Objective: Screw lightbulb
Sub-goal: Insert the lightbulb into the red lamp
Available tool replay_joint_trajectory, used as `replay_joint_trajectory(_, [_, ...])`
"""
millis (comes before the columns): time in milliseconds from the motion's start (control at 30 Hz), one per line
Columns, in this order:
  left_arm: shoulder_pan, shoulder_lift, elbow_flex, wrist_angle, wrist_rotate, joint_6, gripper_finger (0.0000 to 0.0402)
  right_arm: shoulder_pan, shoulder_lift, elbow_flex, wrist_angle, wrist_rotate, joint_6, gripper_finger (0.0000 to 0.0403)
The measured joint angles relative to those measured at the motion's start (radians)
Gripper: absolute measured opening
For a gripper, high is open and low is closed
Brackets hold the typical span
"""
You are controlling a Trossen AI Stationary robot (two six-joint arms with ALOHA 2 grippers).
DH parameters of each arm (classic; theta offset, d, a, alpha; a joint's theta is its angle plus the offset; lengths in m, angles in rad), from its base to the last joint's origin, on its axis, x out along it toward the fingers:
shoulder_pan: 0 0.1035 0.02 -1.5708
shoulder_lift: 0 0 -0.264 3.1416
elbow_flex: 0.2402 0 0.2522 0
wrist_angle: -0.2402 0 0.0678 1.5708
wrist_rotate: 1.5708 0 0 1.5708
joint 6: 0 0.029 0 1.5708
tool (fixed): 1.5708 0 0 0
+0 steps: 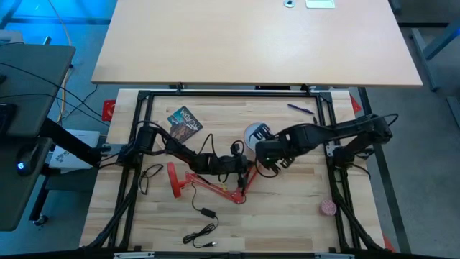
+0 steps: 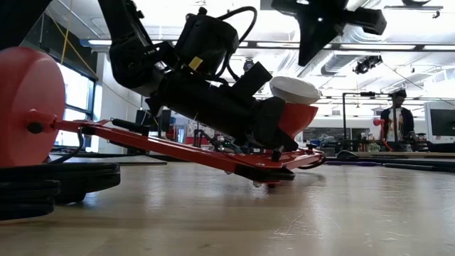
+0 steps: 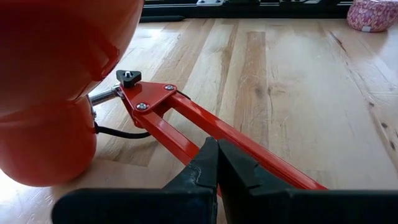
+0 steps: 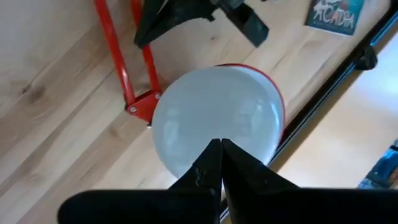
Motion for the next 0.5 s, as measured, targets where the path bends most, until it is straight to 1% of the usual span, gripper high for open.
replay_joint_trajectory(133, [0.000, 0.000, 0.000, 0.000, -0.002, 0.000, 0.0000, -0.011, 0.000, -0.005, 0.007, -0.026, -0.019, 0.0000])
replay_joint_trajectory(267, [-0.002, 0.000, 0.000, -0.001, -0.017, 0.000, 0.0000, -0.011, 0.000, -0.007, 0.030, -0.095, -0.028, 0.0000])
replay_joint_trajectory(367, [-0.008, 0.000, 0.000, -0.001, -0.053, 0.000, 0.0000, -0.017, 0.000, -0.041, 0.106, -0.089, -0.049, 0.0000])
replay_joint_trajectory(500, [-0.008, 0.000, 0.000, -0.007, -0.050, 0.000, 0.0000, -0.026, 0.000, -0.084, 0.110, -0.084, -0.049, 0.0000])
